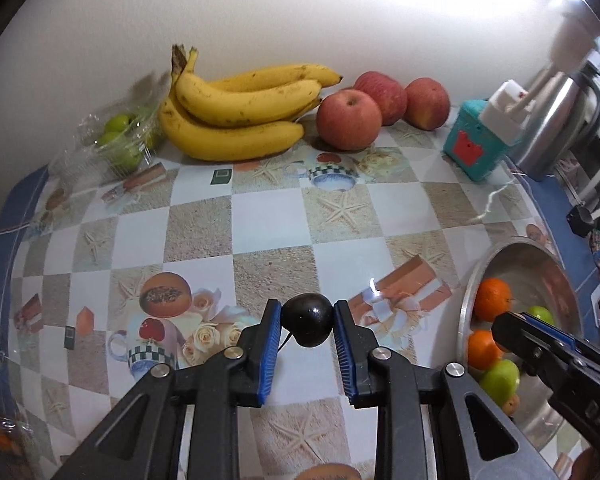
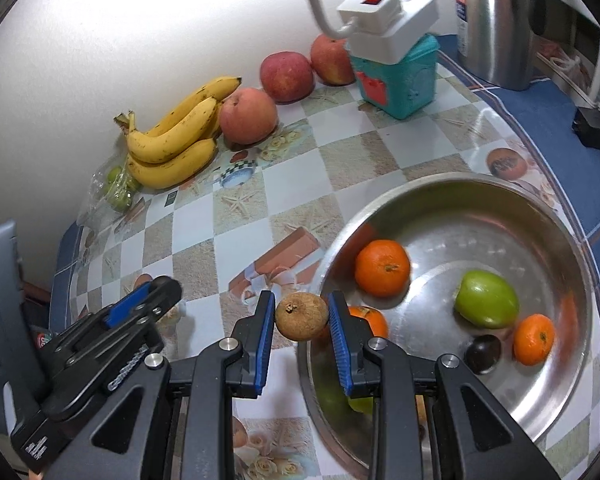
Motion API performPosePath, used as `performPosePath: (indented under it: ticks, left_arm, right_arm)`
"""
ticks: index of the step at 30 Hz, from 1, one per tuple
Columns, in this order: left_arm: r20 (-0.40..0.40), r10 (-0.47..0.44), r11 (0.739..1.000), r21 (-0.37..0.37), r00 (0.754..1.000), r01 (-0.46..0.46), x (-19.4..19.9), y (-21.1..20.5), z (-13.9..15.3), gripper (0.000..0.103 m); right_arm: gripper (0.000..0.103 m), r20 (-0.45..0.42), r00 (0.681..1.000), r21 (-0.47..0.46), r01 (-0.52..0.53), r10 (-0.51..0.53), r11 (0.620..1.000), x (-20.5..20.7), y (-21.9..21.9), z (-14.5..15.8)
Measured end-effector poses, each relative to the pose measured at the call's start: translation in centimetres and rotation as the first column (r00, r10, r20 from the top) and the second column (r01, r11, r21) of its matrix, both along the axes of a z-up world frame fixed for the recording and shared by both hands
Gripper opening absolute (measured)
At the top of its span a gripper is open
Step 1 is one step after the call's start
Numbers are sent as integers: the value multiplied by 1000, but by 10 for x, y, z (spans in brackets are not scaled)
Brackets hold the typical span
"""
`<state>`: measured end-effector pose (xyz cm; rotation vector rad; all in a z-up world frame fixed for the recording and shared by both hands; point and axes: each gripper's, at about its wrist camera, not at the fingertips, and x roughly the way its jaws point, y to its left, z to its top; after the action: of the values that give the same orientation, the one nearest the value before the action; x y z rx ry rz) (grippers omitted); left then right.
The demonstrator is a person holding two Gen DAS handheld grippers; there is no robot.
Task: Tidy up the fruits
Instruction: 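Lift and carry the plum in the left tool and tan fruit in the right tool over the basin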
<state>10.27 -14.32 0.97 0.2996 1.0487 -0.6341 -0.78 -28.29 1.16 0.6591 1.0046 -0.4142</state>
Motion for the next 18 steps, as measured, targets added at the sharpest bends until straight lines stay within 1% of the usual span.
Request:
performPosePath:
  ticks: [2, 5, 9, 14, 18]
  left_arm:
    - [4, -13, 1000, -5, 1000, 13, -8, -2, 6, 28]
    - [-12, -42, 999, -15, 999, 41, -19, -9, 10, 28]
    - [-36, -106, 994, -40, 994, 104, -41, -25, 14, 28]
    - [-60, -216, 975, -58, 974, 213, -71, -54, 15, 28]
    - [-79, -292, 956, -54, 953, 288, -93, -75, 11, 28]
  right_arm:
    - [28, -5, 1000, -5, 16, -16, 1000, -6, -5, 2]
    - [28, -11, 998, -24, 55, -55, 998, -18, -15, 5]
    - [28, -35, 992, -49, 117, -118, 992, -36, -33, 7]
    - [29, -72, 978, -42, 193, -195, 980, -60, -59, 0]
    - [29, -85, 973, -13, 216, -216, 976, -67, -66, -8]
